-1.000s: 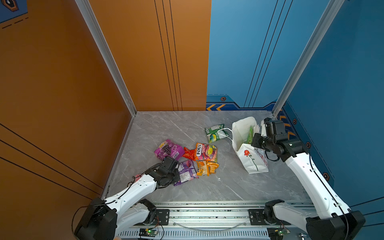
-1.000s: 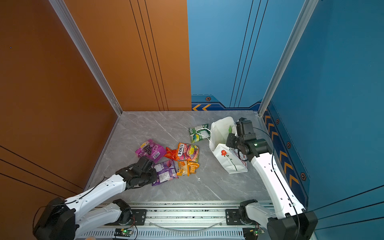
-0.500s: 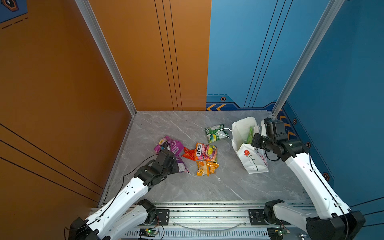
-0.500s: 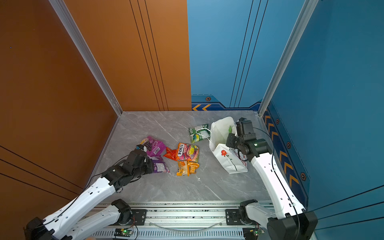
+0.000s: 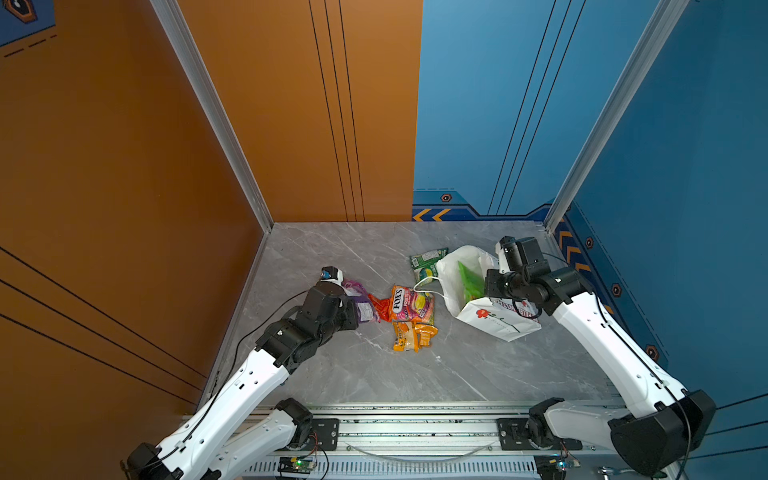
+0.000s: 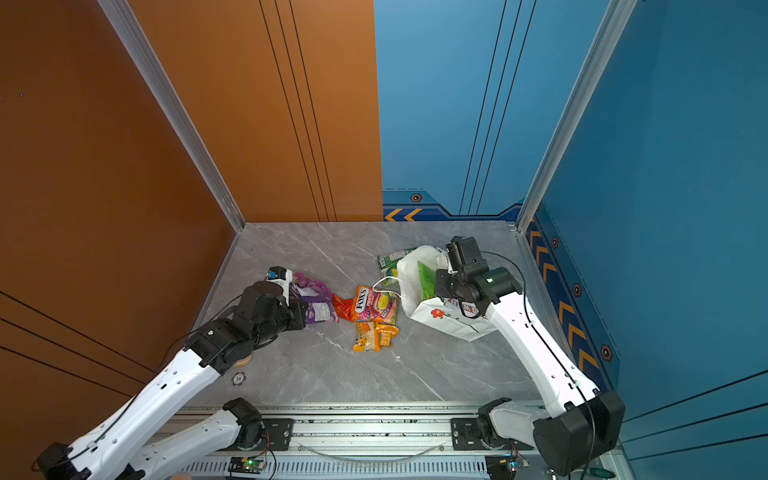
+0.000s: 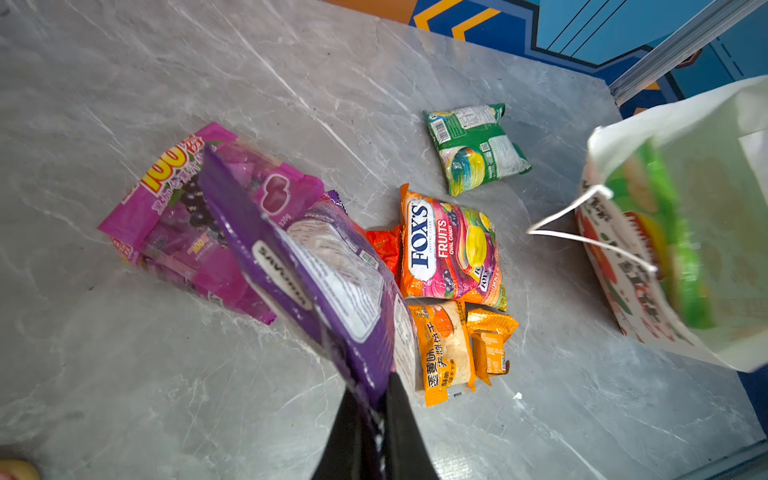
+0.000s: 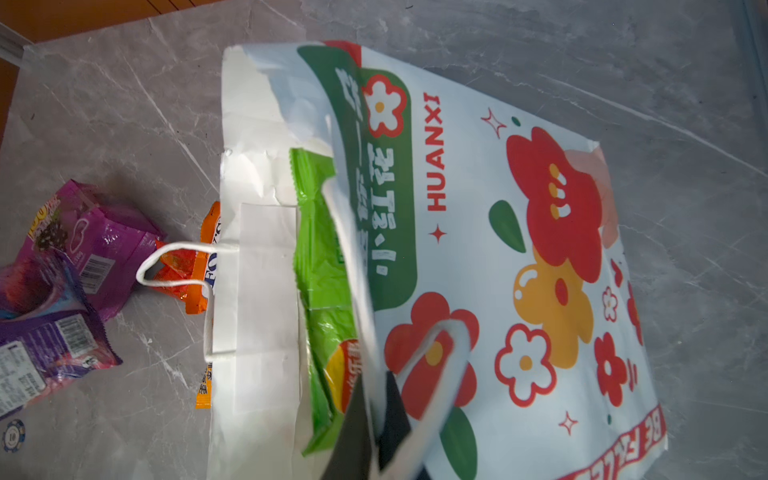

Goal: Place the snacks into the paper bag
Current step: 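Lift the purple Savoria bag with the left gripper toward the paper bag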

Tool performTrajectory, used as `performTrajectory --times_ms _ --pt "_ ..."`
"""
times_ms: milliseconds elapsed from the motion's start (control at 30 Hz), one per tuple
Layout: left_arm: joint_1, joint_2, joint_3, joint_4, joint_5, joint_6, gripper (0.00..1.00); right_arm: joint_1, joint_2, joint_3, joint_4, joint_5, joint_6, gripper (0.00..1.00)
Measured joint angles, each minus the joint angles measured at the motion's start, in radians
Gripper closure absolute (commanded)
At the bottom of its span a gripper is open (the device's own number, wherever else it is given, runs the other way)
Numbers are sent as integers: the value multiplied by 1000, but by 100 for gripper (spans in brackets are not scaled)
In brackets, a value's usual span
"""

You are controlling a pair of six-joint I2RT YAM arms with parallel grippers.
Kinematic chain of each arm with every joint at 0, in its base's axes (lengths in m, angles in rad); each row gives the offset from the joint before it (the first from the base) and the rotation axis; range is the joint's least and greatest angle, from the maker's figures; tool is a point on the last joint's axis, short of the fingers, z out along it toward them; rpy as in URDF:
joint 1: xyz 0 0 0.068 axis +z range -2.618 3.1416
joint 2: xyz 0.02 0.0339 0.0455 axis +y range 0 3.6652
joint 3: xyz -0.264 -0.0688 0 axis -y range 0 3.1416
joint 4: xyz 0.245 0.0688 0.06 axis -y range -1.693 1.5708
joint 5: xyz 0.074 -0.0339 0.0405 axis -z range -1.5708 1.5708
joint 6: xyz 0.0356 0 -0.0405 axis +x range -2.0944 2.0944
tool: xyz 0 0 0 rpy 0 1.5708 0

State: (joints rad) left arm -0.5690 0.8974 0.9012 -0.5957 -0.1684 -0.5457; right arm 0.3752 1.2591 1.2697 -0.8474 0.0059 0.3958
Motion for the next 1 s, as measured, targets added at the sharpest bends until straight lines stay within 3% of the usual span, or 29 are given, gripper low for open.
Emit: performTrajectory --times_ms 267,633,1000 --pt "-21 64 244 -24 10 40 100 6 5 40 -29 18 -7 95" --pt "-258 360 655 -22 53 154 100 6 4 48 -27 2 -4 95" --pt "-302 518 874 -14 124 203 100 6 -27 51 -16 -69 21 96"
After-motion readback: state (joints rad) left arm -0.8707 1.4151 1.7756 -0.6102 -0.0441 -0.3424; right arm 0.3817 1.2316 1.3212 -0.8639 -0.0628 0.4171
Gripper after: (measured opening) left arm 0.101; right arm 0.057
